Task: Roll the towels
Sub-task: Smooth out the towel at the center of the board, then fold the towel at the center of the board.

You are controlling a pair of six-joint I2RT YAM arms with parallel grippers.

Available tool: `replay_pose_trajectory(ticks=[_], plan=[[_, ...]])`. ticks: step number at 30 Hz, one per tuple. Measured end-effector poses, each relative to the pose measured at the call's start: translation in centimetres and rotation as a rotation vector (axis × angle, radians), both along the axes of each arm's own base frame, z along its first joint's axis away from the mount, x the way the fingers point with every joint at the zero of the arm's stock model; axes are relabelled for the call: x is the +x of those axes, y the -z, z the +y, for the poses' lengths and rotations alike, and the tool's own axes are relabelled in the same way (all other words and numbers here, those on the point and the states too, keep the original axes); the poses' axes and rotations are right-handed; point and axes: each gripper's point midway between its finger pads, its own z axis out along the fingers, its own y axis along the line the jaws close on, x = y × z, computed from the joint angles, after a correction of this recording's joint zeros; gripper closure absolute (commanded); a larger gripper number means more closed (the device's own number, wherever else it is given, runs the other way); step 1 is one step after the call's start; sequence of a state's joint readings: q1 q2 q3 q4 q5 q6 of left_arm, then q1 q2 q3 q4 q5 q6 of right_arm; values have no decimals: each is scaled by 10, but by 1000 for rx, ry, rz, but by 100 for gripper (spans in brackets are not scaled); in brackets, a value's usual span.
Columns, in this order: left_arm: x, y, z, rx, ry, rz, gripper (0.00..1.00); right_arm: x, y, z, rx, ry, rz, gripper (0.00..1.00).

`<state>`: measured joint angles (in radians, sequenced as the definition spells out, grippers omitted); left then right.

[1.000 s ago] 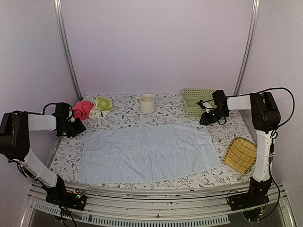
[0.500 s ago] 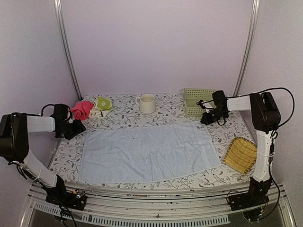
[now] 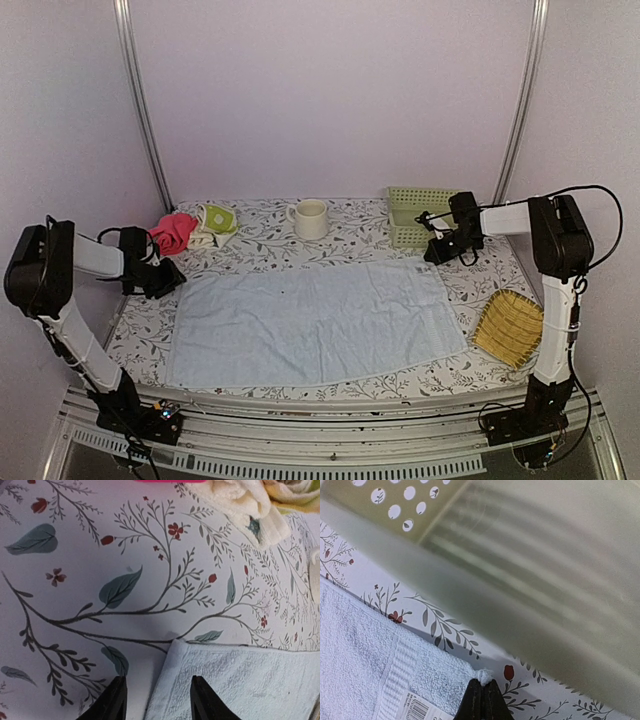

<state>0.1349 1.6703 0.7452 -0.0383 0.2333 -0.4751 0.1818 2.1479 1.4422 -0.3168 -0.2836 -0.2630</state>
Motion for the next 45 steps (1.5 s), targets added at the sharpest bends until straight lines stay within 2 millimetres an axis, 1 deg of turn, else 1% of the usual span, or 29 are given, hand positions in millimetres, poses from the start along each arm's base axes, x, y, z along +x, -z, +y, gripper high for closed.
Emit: replay_pose_trajectory(ticks=[3, 6, 7, 10, 16, 21, 24, 30, 35, 39, 45], plan=[[16, -2, -1, -12, 16, -20, 56, 0, 0, 1, 2, -4, 0, 95], [31, -1, 0, -13, 24, -27, 66, -1, 0, 1, 5, -7, 1, 95], [35, 0, 0, -14, 25, -28, 68, -1, 0, 1, 5, -7, 1, 95], [41, 2, -1, -12, 36, -27, 70, -1, 0, 1, 5, -7, 2, 95], [38, 3, -6, 18, 48, -10, 70, -1, 0, 1, 5, -11, 2, 95], [37, 4, -14, 98, 76, 26, 73, -2, 0, 2, 6, -12, 4, 94], [35, 6, -19, 149, 85, 45, 73, -2, 0, 2, 8, -13, 5, 94], [32, 7, -16, 194, 73, 70, 78, -2, 0, 2, 8, -13, 6, 94], [32, 7, -15, 211, 70, 83, 76, -3, 0, 2, 8, -14, 9, 94], [32, 7, -15, 221, 71, 83, 80, -3, 0, 2, 8, -14, 10, 93], [31, 8, -14, 240, 64, 89, 82, -3, 0, 2, 8, -14, 14, 93]])
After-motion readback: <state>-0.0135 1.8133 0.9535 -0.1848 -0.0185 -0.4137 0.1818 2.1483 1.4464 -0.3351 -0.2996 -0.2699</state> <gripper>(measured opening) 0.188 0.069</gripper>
